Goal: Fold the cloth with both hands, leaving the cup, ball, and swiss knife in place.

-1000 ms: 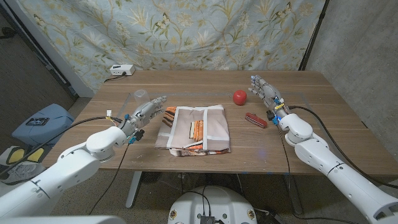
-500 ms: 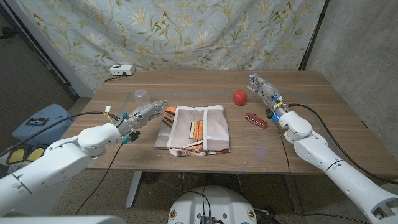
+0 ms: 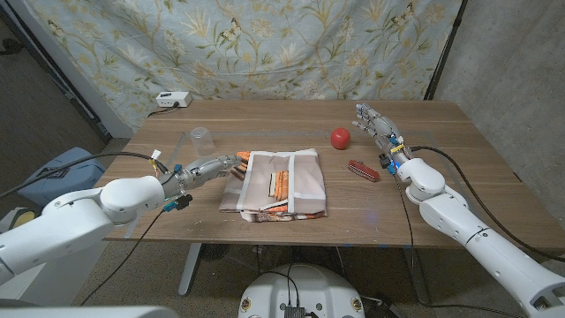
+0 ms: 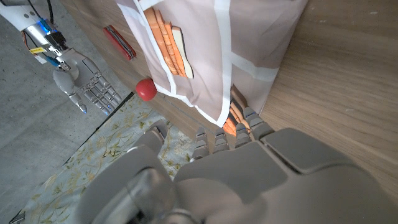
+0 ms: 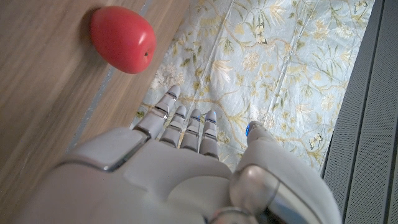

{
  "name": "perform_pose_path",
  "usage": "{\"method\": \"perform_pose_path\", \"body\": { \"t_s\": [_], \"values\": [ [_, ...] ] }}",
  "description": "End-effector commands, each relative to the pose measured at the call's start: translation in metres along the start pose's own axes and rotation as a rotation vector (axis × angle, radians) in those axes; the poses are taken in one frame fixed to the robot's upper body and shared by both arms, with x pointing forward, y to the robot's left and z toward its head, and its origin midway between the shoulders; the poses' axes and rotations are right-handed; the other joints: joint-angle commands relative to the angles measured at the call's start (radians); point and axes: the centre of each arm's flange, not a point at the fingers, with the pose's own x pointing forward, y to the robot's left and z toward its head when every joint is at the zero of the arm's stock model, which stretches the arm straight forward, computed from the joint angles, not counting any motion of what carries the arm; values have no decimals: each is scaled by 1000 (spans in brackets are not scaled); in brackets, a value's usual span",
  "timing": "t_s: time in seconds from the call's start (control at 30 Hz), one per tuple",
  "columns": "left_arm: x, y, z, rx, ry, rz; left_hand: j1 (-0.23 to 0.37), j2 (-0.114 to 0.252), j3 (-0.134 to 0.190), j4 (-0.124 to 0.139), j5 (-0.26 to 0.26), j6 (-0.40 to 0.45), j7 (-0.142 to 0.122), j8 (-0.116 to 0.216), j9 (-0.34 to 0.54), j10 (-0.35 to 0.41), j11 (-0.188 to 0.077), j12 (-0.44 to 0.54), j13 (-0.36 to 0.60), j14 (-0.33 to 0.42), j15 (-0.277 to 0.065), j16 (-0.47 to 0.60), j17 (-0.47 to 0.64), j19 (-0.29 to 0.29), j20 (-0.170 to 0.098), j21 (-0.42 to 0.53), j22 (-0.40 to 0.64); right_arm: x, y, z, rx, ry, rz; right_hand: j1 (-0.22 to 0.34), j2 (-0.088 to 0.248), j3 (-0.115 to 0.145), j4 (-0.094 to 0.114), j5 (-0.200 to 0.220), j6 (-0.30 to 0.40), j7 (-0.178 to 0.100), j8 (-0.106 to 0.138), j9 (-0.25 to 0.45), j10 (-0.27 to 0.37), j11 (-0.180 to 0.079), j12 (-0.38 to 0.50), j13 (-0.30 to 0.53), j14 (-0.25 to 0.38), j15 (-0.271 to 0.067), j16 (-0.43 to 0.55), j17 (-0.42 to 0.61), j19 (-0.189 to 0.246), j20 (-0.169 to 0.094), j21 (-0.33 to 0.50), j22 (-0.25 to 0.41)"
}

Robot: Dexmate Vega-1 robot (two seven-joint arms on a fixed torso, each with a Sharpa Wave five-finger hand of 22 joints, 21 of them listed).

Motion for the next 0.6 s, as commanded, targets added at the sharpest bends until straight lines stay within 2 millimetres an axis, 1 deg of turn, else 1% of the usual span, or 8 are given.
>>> {"method": "perform_pose_path", "body": {
  "t_s": [0.03,0.23,0.4,0.6],
  "values": [
    [-13,-8,1,95,45,-62,-7,-1,-2,3,4,3,-5,2,3,-2,-8,0,1,-11,2,4,2,-8,3,0,6,-7,-1,2,-13,-13,-18,-7,-4,0,-4,1,3,3,2,3,-2,0,2,3,-6,-5,5,0,-7,-30,0,5],
    [-23,-9,8,129,45,-69,-7,-1,0,3,5,7,-4,3,3,4,-12,3,1,-10,-3,5,1,-8,-1,1,6,-8,0,2,-19,-16,-15,-9,-4,0,-4,1,3,3,2,3,-4,-5,2,3,-7,-6,5,0,-8,-30,0,5],
    [-35,-6,16,199,64,-80,-7,0,1,1,6,13,-7,5,3,14,-17,6,2,-2,-7,8,-2,-6,-5,2,6,-8,2,2,-20,-17,-17,-9,-4,1,-6,1,3,3,2,3,-4,-5,2,3,-9,-5,4,-1,-9,-30,0,5],
    [-49,-5,18,251,84,-84,-10,1,2,4,7,15,-10,4,3,15,-15,6,2,1,-11,9,-1,-4,-8,4,6,-9,2,2,-28,-22,-20,-11,-3,2,-7,1,2,1,1,3,-6,-2,2,3,-10,-5,5,-1,-11,-29,-1,5]
  ]
}}
